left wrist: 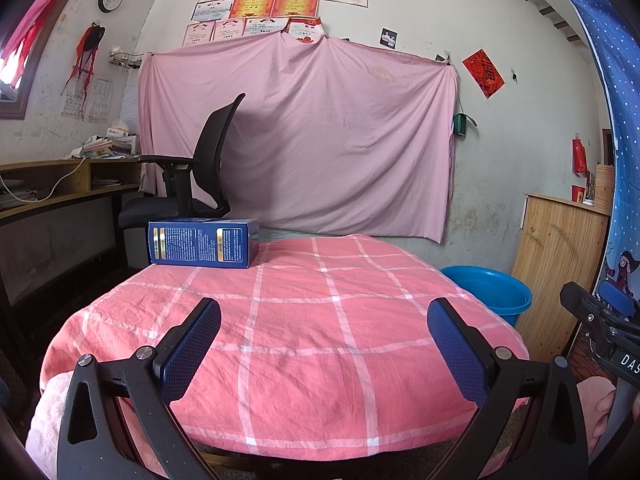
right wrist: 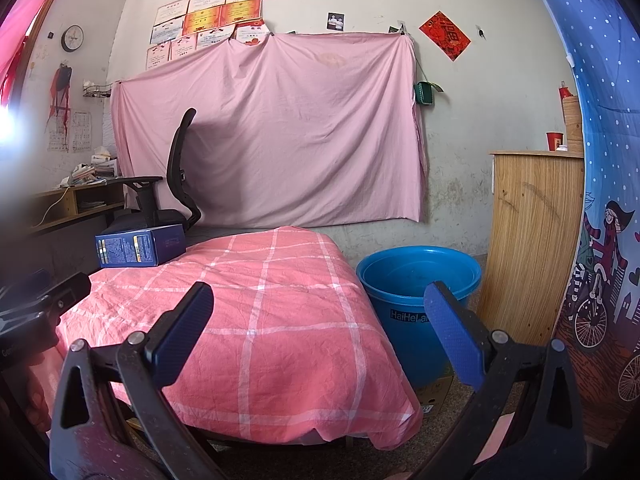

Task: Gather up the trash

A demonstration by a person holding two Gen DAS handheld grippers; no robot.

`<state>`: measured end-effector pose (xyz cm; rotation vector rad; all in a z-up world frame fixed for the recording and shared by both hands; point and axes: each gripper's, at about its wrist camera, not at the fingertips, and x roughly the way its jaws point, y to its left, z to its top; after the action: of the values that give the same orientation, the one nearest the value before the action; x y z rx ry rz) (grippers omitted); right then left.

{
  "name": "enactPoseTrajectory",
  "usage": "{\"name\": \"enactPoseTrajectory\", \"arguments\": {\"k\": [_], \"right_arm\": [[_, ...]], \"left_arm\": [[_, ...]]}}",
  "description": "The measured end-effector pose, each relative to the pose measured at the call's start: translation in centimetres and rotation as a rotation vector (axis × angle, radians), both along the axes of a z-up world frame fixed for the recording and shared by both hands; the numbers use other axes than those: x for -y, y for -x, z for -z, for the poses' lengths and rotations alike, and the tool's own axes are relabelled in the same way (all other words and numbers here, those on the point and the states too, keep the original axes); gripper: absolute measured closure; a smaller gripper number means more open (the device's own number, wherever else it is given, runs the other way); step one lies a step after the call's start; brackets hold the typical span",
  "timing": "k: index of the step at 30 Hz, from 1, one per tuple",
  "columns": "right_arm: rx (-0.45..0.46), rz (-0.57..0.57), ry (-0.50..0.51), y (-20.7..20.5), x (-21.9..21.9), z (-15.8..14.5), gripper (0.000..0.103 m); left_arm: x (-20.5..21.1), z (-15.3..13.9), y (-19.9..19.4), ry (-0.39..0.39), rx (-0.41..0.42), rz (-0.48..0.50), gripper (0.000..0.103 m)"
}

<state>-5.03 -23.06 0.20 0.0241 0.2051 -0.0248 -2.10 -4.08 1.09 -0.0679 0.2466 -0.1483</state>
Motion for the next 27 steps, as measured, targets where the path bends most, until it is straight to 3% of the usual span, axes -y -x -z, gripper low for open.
{"name": "enactPoseTrajectory", "arguments": {"k": [27], "right_arm": [[-0.003, 0.006, -0.006, 0.02, -0.49, 0.1, 0.0]], "left_arm": [[-0.22, 0.08, 0.01, -0.003, 0.001, 0.002, 0.002]]}}
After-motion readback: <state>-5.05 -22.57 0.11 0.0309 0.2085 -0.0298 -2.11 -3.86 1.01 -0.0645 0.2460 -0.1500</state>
